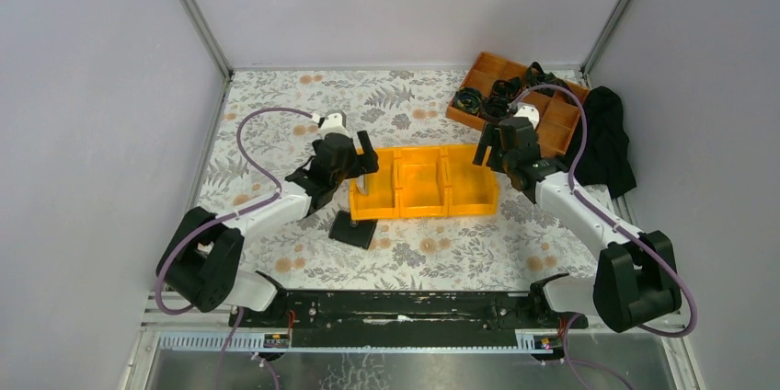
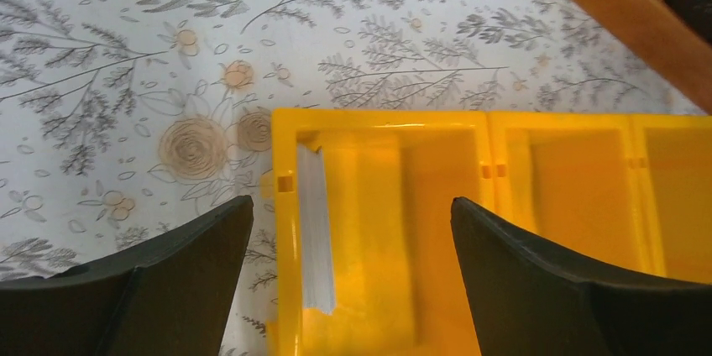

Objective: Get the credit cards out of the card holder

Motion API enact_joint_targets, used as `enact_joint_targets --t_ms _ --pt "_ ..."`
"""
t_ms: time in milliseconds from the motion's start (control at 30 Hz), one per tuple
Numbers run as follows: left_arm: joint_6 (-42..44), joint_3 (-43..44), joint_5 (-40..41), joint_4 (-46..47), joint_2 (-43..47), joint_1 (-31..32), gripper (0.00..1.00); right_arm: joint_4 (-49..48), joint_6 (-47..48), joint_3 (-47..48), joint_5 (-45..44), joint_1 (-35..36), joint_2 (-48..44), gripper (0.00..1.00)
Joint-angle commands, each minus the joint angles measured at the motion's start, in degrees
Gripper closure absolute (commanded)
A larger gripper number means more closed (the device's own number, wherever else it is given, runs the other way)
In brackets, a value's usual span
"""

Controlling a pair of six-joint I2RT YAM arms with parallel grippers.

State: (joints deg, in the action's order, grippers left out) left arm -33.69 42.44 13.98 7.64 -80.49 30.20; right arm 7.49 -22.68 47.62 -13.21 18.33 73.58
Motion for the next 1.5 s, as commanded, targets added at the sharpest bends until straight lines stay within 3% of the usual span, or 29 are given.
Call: enact_joint_targets --t_ms 0,367,700,900,1067,1467 --pt "1.9 2.6 6.6 -3.9 -1.2 0.5 0.06 1.5 1.6 1.8 -3.1 -0.2 1.9 0.20" --pt "1.1 4.6 8.7 -6.9 -5.3 0.5 0.06 1.3 1.1 0.7 -0.8 -0.2 7.6 0.37" --pt "2.3 7.6 15.9 -7.2 -7.9 0.4 0.07 0.4 0.3 0.8 0.4 -0.2 8.7 0.65" --pt "3.3 12.4 17.8 -9.6 -12.5 0.4 0.06 0.2 0.2 2.0 1.1 -0.2 10.5 0.77" --pt "4.0 12.8 19.0 -10.1 -13.6 0.3 0.06 -0.3 -0.2 4.1 2.3 -0.2 13.6 0.81" --pt "3.5 13.0 19.2 -10.3 -15.1 -1.9 0.06 -1.3 -0.9 8.3 3.0 -0.2 18.6 0.81"
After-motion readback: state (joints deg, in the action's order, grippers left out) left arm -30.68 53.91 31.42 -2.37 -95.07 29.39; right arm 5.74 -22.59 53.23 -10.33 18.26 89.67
